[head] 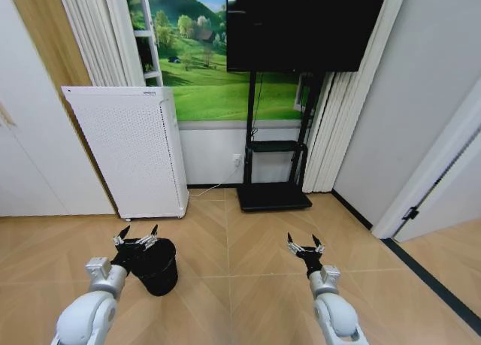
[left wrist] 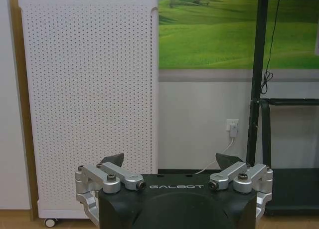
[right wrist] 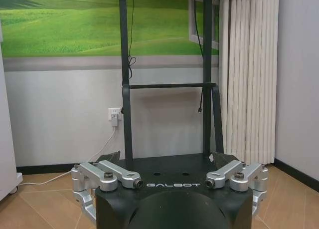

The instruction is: Pick up the trash bin and place the garbage on the floor into it.

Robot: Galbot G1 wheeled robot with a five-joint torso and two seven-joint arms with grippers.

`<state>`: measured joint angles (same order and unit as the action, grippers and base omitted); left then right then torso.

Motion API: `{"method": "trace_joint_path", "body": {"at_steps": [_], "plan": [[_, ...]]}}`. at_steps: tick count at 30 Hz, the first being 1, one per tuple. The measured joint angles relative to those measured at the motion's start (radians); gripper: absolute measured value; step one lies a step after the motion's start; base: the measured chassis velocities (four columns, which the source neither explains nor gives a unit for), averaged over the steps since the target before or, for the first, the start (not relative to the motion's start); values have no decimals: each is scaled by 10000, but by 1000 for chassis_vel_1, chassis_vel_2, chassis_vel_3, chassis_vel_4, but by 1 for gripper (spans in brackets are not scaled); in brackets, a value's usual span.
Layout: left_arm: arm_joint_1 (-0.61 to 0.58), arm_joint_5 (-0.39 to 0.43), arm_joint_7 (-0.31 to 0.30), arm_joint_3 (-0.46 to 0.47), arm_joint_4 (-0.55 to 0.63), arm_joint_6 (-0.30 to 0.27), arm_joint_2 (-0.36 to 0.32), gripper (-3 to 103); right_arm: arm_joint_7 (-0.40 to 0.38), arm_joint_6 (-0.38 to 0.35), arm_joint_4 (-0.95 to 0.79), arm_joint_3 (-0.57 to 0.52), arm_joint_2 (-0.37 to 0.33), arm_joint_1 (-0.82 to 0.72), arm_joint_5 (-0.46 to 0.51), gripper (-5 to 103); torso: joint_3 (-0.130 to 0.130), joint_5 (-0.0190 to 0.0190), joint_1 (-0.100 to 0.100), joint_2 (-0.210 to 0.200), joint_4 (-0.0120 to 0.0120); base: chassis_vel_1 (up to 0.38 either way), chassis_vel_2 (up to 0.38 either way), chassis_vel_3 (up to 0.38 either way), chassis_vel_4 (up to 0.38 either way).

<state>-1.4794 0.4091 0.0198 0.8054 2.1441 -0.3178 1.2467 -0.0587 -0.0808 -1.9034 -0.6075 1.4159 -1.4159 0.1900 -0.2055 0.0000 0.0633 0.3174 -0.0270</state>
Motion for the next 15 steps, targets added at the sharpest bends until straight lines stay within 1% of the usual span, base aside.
{"method": "trace_joint_path", "body": {"at_steps": [4,15], "plan": [[1,37,-58,11,-2,1,10,100,4,2,0,55,6,-4,0,100,-169,0,103,273,0,0,0,0,0],[13,36,-88,-28,-1,1,17,100,23,16,72,49,-34,10,15,100,-453,0,244,695,0,0,0,0,0]]}}
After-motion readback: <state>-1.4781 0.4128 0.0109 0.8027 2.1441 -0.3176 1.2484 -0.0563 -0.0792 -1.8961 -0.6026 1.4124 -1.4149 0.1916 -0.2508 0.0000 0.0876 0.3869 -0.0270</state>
